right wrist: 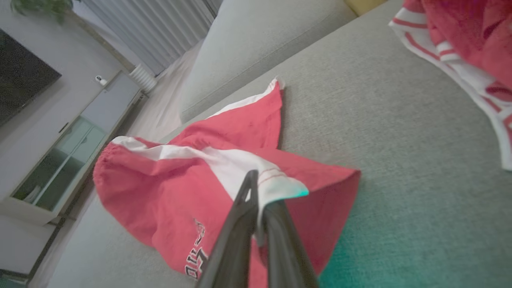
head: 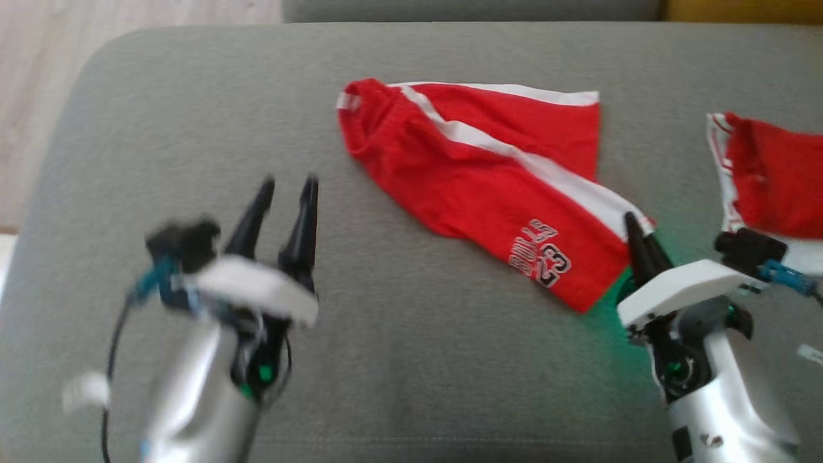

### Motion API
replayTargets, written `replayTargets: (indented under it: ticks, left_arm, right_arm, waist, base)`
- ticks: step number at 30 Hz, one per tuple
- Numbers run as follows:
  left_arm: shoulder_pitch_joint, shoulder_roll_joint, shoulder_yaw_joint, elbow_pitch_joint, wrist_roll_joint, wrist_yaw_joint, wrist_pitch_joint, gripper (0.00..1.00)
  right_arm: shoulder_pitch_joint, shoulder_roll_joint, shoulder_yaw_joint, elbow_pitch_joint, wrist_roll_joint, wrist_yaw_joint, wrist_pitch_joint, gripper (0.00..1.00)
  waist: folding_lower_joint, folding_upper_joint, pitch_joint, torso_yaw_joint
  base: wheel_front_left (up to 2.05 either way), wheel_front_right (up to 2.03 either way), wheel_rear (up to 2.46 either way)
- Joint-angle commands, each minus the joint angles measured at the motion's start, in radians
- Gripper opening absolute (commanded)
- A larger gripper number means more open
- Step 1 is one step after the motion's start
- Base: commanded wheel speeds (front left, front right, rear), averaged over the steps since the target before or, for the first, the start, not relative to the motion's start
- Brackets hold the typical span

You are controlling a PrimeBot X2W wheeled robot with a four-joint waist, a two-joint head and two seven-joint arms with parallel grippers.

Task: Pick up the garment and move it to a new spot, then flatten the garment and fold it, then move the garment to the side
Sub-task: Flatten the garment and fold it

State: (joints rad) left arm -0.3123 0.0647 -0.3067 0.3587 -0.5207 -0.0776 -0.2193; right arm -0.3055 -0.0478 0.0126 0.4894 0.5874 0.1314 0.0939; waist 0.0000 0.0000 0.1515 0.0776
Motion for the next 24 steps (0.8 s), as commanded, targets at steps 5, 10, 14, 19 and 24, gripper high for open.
replayTargets:
  ticks: [5, 10, 14, 19, 24]
  left_arm:
    - [-0.274, 0.053, 0.041, 0.066, -0.102, -0.036, 0.222, 1.00]
    - [-0.480, 0.124, 0.044, 0.194, -0.226, -0.047, 0.545, 1.00]
    - [-0.592, 0.169, 0.044, 0.307, -0.277, -0.038, 0.760, 1.00]
    - [-0.661, 0.188, 0.033, 0.384, -0.291, -0.014, 0.888, 1.00]
    - [-0.710, 0.176, 0.046, 0.437, -0.319, 0.005, 0.932, 1.00]
  right_arm:
    - [0.023, -0.003, 0.123, -0.182, -0.002, -0.001, 0.065, 0.00]
    - [0.003, -0.003, 0.185, -0.227, 0.006, -0.001, 0.091, 0.00]
    - [-0.034, -0.002, 0.239, -0.212, 0.007, -0.001, 0.088, 0.00]
    - [-0.071, -0.002, 0.285, -0.182, 0.013, -0.001, 0.071, 0.00]
    - [-0.105, -0.002, 0.319, -0.144, 0.025, -0.001, 0.045, 0.00]
  waist:
    - [0.0000, 0.0000, 0.037, -0.103]
    - [0.0000, 0.0000, 0.067, -0.169]
    - [0.0000, 0.0000, 0.082, -0.212]
    - [0.0000, 0.0000, 0.094, -0.238]
    - [0.0000, 0.0000, 0.105, -0.257]
  base:
    - [0.00, 0.00, 0.00]
    - [0.00, 0.00, 0.00]
    - [0.00, 0.00, 0.00]
    - [0.00, 0.00, 0.00]
    - [0.00, 0.00, 0.00]
